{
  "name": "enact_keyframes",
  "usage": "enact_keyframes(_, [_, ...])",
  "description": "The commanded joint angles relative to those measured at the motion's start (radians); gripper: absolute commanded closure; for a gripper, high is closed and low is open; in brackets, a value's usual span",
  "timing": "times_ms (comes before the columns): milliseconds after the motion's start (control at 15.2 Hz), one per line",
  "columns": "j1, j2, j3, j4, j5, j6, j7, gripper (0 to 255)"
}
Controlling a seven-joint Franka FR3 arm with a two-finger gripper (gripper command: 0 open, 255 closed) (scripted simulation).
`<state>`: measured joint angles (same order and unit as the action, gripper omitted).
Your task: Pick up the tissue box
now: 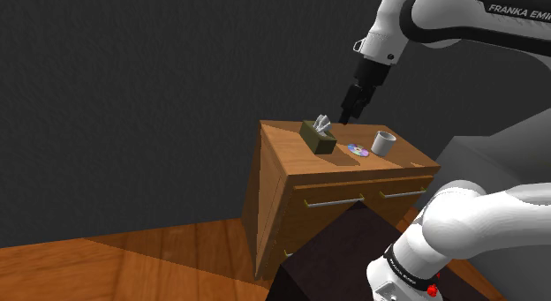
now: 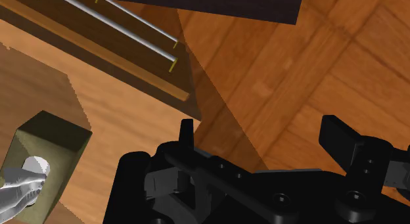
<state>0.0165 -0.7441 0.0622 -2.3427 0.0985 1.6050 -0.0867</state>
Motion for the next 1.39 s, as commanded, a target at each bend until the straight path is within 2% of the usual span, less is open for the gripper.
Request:
enact_keyframes(0, [0.000, 0.000, 0.000, 0.000, 0.000, 0.000, 0.000, 0])
enact_keyframes(330, [-0.013, 0.069, -0.145, -0.003, -0.034, 0.061, -0.204, 0])
enact_keyframes(726, [-0.015, 0.221, -0.312, 0.056, -0.039, 0.124, -0.454, 0])
enact_keyframes(1056, [-0.003, 0.399, -0.442, 0.158, 0.004, 0.155, -0.671, 0])
enact_keyframes(1320, [0.004, 0.573, -0.533, 0.274, 0.079, 0.152, -0.856, 0])
